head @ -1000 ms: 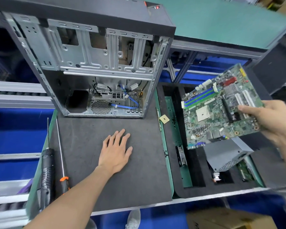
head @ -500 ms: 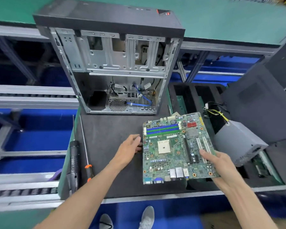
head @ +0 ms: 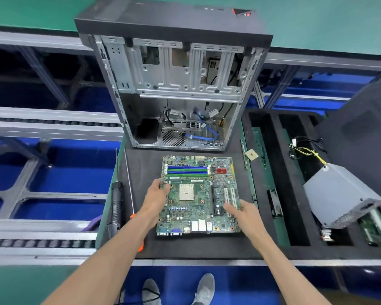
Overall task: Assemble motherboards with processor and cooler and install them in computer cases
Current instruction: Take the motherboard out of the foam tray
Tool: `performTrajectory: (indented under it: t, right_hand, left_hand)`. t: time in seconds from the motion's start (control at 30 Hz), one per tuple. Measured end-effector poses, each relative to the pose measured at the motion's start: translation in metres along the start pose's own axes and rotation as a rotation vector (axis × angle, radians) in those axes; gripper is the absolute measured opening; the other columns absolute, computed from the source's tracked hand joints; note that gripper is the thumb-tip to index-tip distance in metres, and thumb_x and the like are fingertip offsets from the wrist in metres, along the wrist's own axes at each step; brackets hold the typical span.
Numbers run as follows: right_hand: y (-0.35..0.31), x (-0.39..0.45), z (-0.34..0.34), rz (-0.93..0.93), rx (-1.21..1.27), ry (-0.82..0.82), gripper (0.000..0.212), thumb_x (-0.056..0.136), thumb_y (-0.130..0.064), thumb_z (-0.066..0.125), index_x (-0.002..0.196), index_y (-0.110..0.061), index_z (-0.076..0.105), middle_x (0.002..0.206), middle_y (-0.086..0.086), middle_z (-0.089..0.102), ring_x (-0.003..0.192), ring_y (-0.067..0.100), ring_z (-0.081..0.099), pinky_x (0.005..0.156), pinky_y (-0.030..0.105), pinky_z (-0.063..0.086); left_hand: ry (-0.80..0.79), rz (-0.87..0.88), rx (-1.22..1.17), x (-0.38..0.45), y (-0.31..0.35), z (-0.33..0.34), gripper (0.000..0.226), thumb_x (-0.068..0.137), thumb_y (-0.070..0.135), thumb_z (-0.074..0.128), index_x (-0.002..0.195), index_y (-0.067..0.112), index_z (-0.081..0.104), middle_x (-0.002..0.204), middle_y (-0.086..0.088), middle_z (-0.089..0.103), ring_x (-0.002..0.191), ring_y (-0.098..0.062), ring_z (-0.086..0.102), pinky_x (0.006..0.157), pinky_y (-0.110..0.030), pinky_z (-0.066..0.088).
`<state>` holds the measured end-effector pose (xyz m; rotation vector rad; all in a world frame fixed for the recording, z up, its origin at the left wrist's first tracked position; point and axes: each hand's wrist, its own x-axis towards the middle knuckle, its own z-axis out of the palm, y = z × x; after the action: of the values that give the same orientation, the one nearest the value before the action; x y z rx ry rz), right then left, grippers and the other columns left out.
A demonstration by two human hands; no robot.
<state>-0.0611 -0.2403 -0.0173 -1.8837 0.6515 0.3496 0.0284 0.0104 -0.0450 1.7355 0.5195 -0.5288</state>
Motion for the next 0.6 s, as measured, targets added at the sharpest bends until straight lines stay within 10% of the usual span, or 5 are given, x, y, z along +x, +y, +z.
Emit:
performTrajectory:
  t: [0.17,0.37,0.6]
  right_hand:
    - [-0.010,0.018,-0.003,-0.107,-0.526,-0.001,0.059,0.092,-0.064,0.058,0.068,-0.015,0.034,0.061,-0.001,0.038,0.055,0.017,0.036,0.056,0.033,0.029]
    - [-0.021,0.018,0.001,-0.158,-1.016,-0.003,0.060,0.094,-0.069,0.033,0.067,-0.017,0.048,0.070,-0.001,0.053,0.064,0.020,0.053,0.060,0.033,0.040]
    - [-0.027,0.018,0.004,-0.262,-1.262,-0.018,0.064,0.095,-0.067,0.028,0.056,-0.018,0.042,0.061,-0.001,0.048,0.050,0.016,0.043,0.054,0.027,0.033]
  left_hand:
    - [0.050,0.051,0.383,0.005,0.012,-0.012,0.040,0.105,0.034,0.041,0.139,0.014,0.042,0.103,-0.002,0.063,0.079,-0.017,0.061,0.062,-0.030,0.043]
    - [0.085,0.127,0.984,0.014,0.028,-0.024,0.043,0.101,0.044,0.041,0.121,0.008,0.053,0.115,-0.018,0.059,0.100,-0.038,0.061,0.084,-0.040,0.052]
    - [0.142,0.299,1.318,0.010,0.036,-0.024,0.042,0.100,0.044,0.041,0.103,0.010,0.064,0.089,-0.008,0.058,0.089,-0.033,0.063,0.070,-0.034,0.043]
